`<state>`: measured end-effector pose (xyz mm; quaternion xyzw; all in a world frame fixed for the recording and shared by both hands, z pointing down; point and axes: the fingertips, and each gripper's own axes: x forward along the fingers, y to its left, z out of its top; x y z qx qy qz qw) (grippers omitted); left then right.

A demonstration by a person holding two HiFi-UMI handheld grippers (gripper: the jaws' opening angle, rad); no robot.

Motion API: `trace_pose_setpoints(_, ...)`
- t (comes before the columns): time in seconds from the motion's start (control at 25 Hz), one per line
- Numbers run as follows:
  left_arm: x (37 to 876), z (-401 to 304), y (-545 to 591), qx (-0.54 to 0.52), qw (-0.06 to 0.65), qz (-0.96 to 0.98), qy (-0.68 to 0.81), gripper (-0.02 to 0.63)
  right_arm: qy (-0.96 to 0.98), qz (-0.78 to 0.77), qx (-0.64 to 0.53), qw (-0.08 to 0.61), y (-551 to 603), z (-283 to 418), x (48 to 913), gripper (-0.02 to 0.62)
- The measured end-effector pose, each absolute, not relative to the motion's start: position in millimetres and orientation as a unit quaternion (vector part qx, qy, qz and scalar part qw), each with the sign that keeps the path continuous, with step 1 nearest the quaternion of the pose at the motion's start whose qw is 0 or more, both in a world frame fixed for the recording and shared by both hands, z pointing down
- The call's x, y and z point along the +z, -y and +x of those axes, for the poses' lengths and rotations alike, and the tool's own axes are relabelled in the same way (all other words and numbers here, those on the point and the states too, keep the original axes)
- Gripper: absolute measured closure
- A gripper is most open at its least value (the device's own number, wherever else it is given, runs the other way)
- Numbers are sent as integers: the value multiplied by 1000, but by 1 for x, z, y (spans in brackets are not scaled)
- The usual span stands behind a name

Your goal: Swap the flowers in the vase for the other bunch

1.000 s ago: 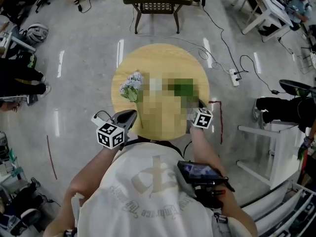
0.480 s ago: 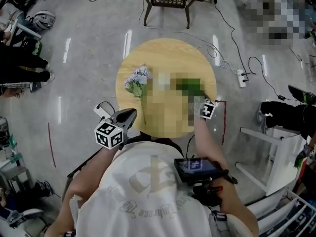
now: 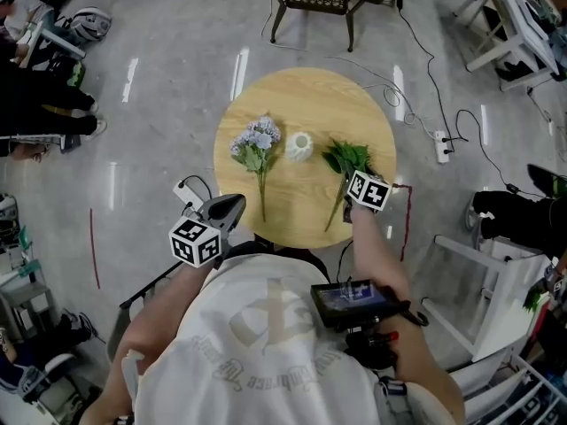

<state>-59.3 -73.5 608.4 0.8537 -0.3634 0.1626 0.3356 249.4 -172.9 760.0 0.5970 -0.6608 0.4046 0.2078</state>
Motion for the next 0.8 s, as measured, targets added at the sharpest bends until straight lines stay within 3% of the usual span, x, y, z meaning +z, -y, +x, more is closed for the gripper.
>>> trace_pose_setpoints(0.44,607,-59,68,161,337,851,370,594,666,594,413,184,169,251,754,525)
trace_pose_setpoints(0.8,607,-47,69,160,333,856,362,594,670,594,422,141,160,259,738,557)
